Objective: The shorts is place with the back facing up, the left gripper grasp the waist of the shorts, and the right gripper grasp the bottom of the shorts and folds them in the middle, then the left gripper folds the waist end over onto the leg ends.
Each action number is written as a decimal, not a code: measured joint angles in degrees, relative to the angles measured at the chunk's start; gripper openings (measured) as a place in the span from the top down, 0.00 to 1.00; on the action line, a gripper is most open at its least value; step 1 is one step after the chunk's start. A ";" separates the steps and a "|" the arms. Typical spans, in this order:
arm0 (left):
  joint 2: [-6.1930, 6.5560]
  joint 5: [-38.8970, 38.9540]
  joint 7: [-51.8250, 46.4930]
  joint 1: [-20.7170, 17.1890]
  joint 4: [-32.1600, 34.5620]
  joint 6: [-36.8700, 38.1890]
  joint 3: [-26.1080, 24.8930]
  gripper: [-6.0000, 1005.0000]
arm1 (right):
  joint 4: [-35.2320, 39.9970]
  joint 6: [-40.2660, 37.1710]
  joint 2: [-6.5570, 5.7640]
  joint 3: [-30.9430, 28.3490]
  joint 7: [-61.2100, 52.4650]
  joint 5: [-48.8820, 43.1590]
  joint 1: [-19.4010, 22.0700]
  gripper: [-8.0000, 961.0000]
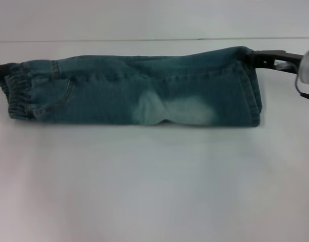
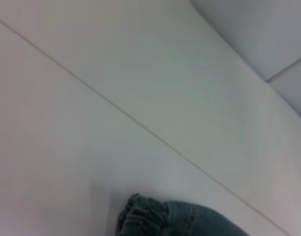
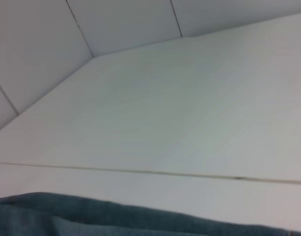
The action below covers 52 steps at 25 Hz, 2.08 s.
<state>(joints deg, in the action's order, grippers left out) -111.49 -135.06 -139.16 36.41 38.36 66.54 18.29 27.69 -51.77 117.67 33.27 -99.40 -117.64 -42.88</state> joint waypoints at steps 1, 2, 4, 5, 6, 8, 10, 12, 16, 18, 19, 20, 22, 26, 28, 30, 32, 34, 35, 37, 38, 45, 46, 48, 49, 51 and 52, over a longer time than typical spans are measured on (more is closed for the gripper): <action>-0.33 1.22 0.87 -0.24 -0.22 -0.64 -0.01 0.97 | -0.19 0.91 0.37 0.04 0.36 0.02 -0.46 0.97; -0.52 1.92 1.39 -0.35 -0.33 -0.95 0.01 0.97 | -0.36 1.86 0.72 0.05 0.79 0.05 -0.97 0.97; -0.98 4.15 3.50 -0.50 -0.89 -2.01 0.19 0.97 | -0.73 3.26 1.18 0.11 1.48 0.09 -1.82 0.97; -1.05 4.60 4.26 -0.44 -1.17 -2.41 0.27 0.97 | -1.14 4.74 1.51 0.18 2.10 0.10 -2.42 0.97; -1.12 5.08 5.19 -0.21 -1.56 -2.97 0.37 0.97 | -1.14 4.74 1.51 0.18 2.10 0.10 -2.42 0.97; -1.18 5.43 6.40 0.34 -2.31 -4.09 0.52 0.97 | -1.50 6.14 1.69 0.19 2.52 0.36 -2.75 0.97; -1.21 5.56 7.35 0.78 -2.88 -5.45 0.64 0.97 | -1.87 7.12 1.75 0.21 3.26 1.76 -2.88 0.97; -1.30 5.61 7.96 1.13 -3.10 -7.02 1.05 0.97 | -2.15 7.38 1.76 0.22 4.08 3.73 -2.78 0.97; -1.78 5.65 8.69 1.74 -3.27 -10.30 3.36 0.97 | -2.52 8.46 1.68 0.22 5.33 6.99 -2.52 0.97; -1.93 5.66 8.72 1.94 -3.58 -12.41 5.17 0.97 | -2.54 9.12 1.69 0.22 5.57 7.49 -2.55 0.97; -2.00 5.67 8.72 2.04 -3.80 -13.21 5.77 0.97 | -2.56 9.42 1.69 0.22 5.58 7.52 -2.64 0.97; -2.12 5.68 8.73 2.15 -4.15 -14.31 6.49 0.97 | -2.61 9.84 1.69 0.23 5.66 7.54 -2.77 0.97; -2.41 5.69 8.81 2.27 -4.50 -15.98 7.60 0.97 | -2.90 10.62 1.73 0.24 6.00 7.64 -3.03 0.97; -3.14 5.70 10.30 2.45 -4.58 -17.79 9.15 0.97 | -4.51 12.76 1.73 0.21 7.67 9.23 -3.85 0.97; -3.45 5.70 10.85 2.54 -4.56 -18.44 9.33 0.97 | -4.96 13.43 1.72 0.21 8.31 9.63 -4.11 0.97; -3.71 5.80 11.37 2.58 -4.58 -19.18 9.36 0.97 | -5.38 14.28 1.72 0.25 8.75 9.73 -4.38 0.97; -3.96 6.16 12.68 2.60 -4.62 -19.41 9.41 0.95 | -5.96 14.85 1.73 0.26 9.13 9.73 -4.64 0.97; -4.17 6.52 13.94 2.61 -4.65 -19.48 9.46 0.94 | -6.42 15.15 1.73 0.29 9.38 9.73 -4.94 0.97; -4.31 6.76 14.59 2.62 -4.65 -19.58 9.47 0.93 | -6.57 15.25 1.74 0.30 9.38 9.72 -5.05 0.97; -4.61 7.81 16.95 2.62 -4.65 -19.59 9.47 0.92 | -7.00 15.66 1.75 0.46 9.39 9.73 -5.24 0.97; -4.74 8.22 17.86 2.62 -4.62 -19.62 9.46 0.91 | -7.20 15.90 1.76 0.52 9.39 9.72 -5.34 0.97; -6.33 8.71 19.95 2.62 -4.00 -23.47 10.58 0.86 | -8.37 17.88 1.78 1.60 9.51 9.66 -5.93 0.87; -6.35 8.65 19.98 2.62 -4.11 -24.04 11.03 0.85 | -8.44 17.88 1.79 1.60 9.55 9.66 -5.94 0.85; -6.38 8.67 20.01 2.49 -4.19 -24.66 11.65 0.77 | -8.52 17.90 1.84 1.61 9.72 9.66 -5.93 0.81; -6.38 8.76 20.02 2.33 -4.19 -24.90 11.83 0.72 | -8.57 17.90 1.85 1.61 9.78 9.67 -5.89 0.79; -6.38 8.82 20.02 2.17 -4.13 -25.11 11.83 0.64 | -8.63 17.91 1.86 1.54 9.87 9.68 -5.75 0.75; -6.35 8.82 20.00 2.13 -4.09 -25.12 11.77 0.60 | -8.63 17.92 1.86 1.53 9.87 9.69 -5.67 0.67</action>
<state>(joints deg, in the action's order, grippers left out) -117.84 -126.24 -119.16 38.53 34.27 41.42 30.06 19.07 -33.85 119.53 34.80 -89.53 -107.95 -48.55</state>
